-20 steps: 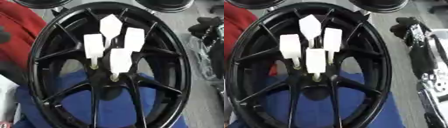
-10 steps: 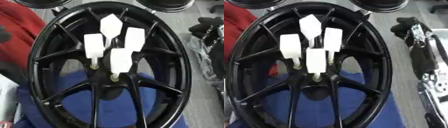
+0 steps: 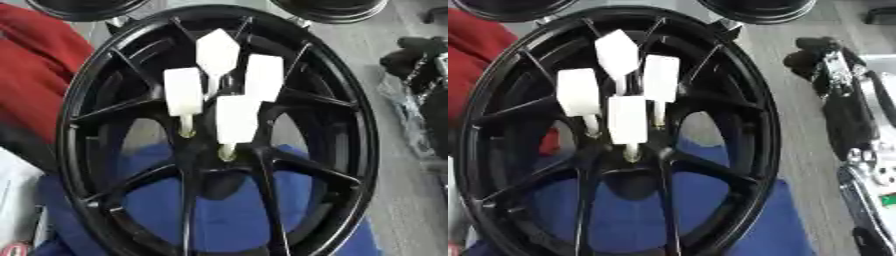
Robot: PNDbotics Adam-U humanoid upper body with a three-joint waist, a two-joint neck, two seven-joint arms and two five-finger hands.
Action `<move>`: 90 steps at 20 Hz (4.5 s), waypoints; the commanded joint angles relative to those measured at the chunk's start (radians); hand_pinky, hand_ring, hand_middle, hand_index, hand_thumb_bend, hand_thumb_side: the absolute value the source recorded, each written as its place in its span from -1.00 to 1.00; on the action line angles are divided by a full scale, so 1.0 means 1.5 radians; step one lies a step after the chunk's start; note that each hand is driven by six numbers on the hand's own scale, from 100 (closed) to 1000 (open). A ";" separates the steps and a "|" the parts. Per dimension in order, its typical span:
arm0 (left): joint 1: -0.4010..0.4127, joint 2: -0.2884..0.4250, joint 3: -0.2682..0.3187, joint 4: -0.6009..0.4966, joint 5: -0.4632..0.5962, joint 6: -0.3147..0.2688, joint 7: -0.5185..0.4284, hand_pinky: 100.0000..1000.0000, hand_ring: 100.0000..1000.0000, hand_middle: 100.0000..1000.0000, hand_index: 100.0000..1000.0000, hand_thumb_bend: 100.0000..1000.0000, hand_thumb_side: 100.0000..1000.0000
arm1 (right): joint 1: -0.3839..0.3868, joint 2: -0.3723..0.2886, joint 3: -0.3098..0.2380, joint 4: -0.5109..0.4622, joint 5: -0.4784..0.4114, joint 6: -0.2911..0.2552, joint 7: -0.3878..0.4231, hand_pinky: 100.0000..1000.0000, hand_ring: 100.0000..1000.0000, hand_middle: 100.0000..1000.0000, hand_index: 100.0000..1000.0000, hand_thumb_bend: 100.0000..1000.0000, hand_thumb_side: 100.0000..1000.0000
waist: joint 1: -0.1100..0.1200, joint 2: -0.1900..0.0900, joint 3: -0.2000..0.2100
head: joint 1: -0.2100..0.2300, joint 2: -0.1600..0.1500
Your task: Pull the pin out of the wheel hub.
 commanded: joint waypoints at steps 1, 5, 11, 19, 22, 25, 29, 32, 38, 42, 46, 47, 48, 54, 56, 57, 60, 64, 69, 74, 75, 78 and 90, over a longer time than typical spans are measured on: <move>-0.022 0.097 -0.015 -0.013 -0.019 0.004 -0.050 0.48 0.28 0.19 0.40 -0.31 0.09 | 0.000 -0.023 -0.001 -0.013 0.002 0.001 0.005 0.71 0.47 0.16 0.46 -1.00 0.57 | 0.004 -0.022 -0.001 | 0.002 0.006; -0.041 0.180 -0.040 -0.013 -0.040 0.032 -0.160 0.51 0.31 0.22 0.44 -0.33 0.11 | 0.006 -0.030 -0.001 -0.013 0.005 0.001 0.007 0.71 0.47 0.16 0.46 -1.00 0.57 | 0.008 -0.028 -0.002 | 0.003 0.012; -0.096 0.251 -0.069 -0.013 -0.052 0.032 -0.299 0.55 0.35 0.25 0.48 -0.32 0.06 | 0.009 -0.037 0.003 -0.013 0.005 0.002 0.013 0.71 0.47 0.16 0.46 -1.00 0.56 | 0.012 -0.035 0.000 | 0.001 0.013; -0.190 0.281 -0.138 -0.013 -0.053 0.069 -0.455 0.56 0.36 0.25 0.52 -0.21 0.07 | 0.011 -0.046 0.009 -0.013 0.007 0.001 0.020 0.71 0.47 0.16 0.46 -1.00 0.57 | 0.014 -0.038 -0.006 | -0.006 0.006; -0.223 0.283 -0.168 -0.013 -0.050 0.100 -0.489 0.56 0.37 0.26 0.53 -0.19 0.08 | 0.009 -0.047 0.011 -0.013 0.007 0.002 0.023 0.71 0.47 0.16 0.46 -1.00 0.56 | 0.016 -0.038 -0.006 | -0.006 0.004; -0.260 0.277 -0.205 -0.013 -0.040 0.140 -0.511 0.56 0.37 0.27 0.53 -0.19 0.07 | 0.009 -0.050 0.013 -0.013 0.007 0.003 0.025 0.71 0.47 0.16 0.46 -1.00 0.57 | 0.019 -0.039 -0.005 | -0.006 0.004; -0.313 0.258 -0.248 -0.013 -0.028 0.193 -0.556 0.56 0.38 0.27 0.53 -0.18 0.08 | 0.012 -0.051 0.014 -0.013 0.009 0.006 0.026 0.71 0.47 0.16 0.46 -1.00 0.58 | 0.023 -0.039 -0.003 | -0.008 0.004; -0.351 0.237 -0.277 -0.011 -0.021 0.242 -0.571 0.56 0.37 0.27 0.52 -0.14 0.08 | 0.013 -0.052 0.015 -0.013 0.009 0.007 0.026 0.71 0.47 0.16 0.46 -1.00 0.58 | 0.026 -0.039 -0.001 | -0.009 0.004; -0.425 0.181 -0.336 0.015 -0.017 0.327 -0.570 0.57 0.43 0.35 0.58 -0.07 0.08 | 0.014 -0.050 0.016 -0.013 0.011 0.013 0.028 0.71 0.47 0.16 0.46 -1.00 0.59 | 0.027 -0.038 0.001 | -0.008 0.007; -0.457 0.150 -0.360 0.035 -0.018 0.363 -0.563 0.58 0.47 0.41 0.62 0.01 0.07 | 0.014 -0.048 0.016 -0.013 0.011 0.014 0.028 0.71 0.47 0.16 0.46 -1.00 0.60 | 0.027 -0.038 0.002 | -0.005 0.008; -0.480 0.126 -0.375 0.056 -0.035 0.392 -0.554 0.62 0.52 0.47 0.67 0.09 0.05 | 0.014 -0.046 0.017 -0.013 0.010 0.015 0.028 0.71 0.47 0.16 0.46 -1.00 0.60 | 0.027 -0.038 0.001 | -0.003 0.007; -0.483 0.122 -0.377 0.060 -0.038 0.396 -0.552 0.62 0.52 0.47 0.67 0.10 0.05 | 0.014 -0.046 0.017 -0.013 0.010 0.015 0.028 0.71 0.47 0.16 0.46 -1.00 0.60 | 0.027 -0.037 0.000 | -0.002 0.007; -0.486 0.118 -0.379 0.063 -0.040 0.399 -0.551 0.63 0.54 0.49 0.68 0.11 0.05 | 0.015 -0.045 0.017 -0.013 0.010 0.016 0.027 0.71 0.47 0.16 0.46 -1.00 0.60 | 0.027 -0.037 0.000 | -0.001 0.006; -0.497 0.100 -0.389 0.081 -0.056 0.415 -0.560 0.65 0.56 0.52 0.71 0.15 0.02 | 0.013 -0.042 0.017 -0.013 0.010 0.016 0.027 0.71 0.47 0.16 0.46 -1.00 0.60 | 0.027 -0.033 -0.004 | 0.005 0.004; -0.498 0.094 -0.393 0.088 -0.068 0.417 -0.566 0.65 0.56 0.51 0.71 0.15 0.00 | 0.012 -0.041 0.017 -0.013 0.010 0.015 0.027 0.71 0.47 0.16 0.46 -1.00 0.60 | 0.027 -0.031 -0.006 | 0.007 0.003; -0.498 0.092 -0.395 0.091 -0.074 0.418 -0.570 0.64 0.56 0.51 0.70 0.15 -0.02 | 0.011 -0.041 0.017 -0.013 0.010 0.015 0.026 0.71 0.47 0.16 0.46 -1.00 0.60 | 0.027 -0.030 -0.007 | 0.007 0.002; -0.498 0.087 -0.399 0.099 -0.088 0.420 -0.583 0.64 0.55 0.50 0.69 0.14 -0.04 | 0.010 -0.039 0.017 -0.013 0.010 0.014 0.025 0.71 0.47 0.16 0.46 -1.00 0.61 | 0.026 -0.026 -0.009 | 0.011 0.001; -0.497 0.083 -0.402 0.105 -0.101 0.420 -0.596 0.63 0.54 0.49 0.67 0.11 -0.06 | 0.008 -0.036 0.017 -0.013 0.010 0.015 0.025 0.71 0.47 0.16 0.46 -1.00 0.62 | 0.026 -0.020 -0.011 | 0.014 -0.002; -0.495 0.080 -0.404 0.110 -0.110 0.422 -0.608 0.62 0.54 0.49 0.67 0.11 -0.07 | 0.006 -0.034 0.018 -0.013 0.012 0.015 0.024 0.71 0.47 0.16 0.46 -1.00 0.63 | 0.026 -0.013 -0.013 | 0.012 -0.010; -0.495 0.076 -0.407 0.114 -0.123 0.420 -0.623 0.62 0.54 0.49 0.68 0.12 -0.08 | 0.004 -0.031 0.018 -0.013 0.014 0.016 0.024 0.71 0.47 0.16 0.46 -1.00 0.64 | 0.026 -0.006 -0.015 | 0.008 -0.025; -0.496 0.075 -0.408 0.115 -0.126 0.419 -0.627 0.63 0.55 0.49 0.68 0.12 -0.09 | 0.004 -0.030 0.018 -0.013 0.014 0.016 0.024 0.71 0.47 0.16 0.46 -1.00 0.64 | 0.027 -0.005 -0.016 | 0.007 -0.027; -0.497 0.071 -0.411 0.118 -0.138 0.414 -0.638 0.63 0.55 0.50 0.68 0.12 -0.09 | 0.003 -0.029 0.019 -0.013 0.015 0.017 0.024 0.71 0.47 0.16 0.46 -1.00 0.64 | 0.028 -0.002 -0.017 | 0.004 -0.035; -0.508 0.059 -0.423 0.124 -0.192 0.397 -0.634 0.53 0.35 0.24 0.47 -0.03 -0.21 | 0.001 -0.027 0.020 -0.013 0.015 0.021 0.024 0.71 0.47 0.15 0.46 -1.00 0.65 | 0.031 0.000 -0.017 | 0.005 -0.045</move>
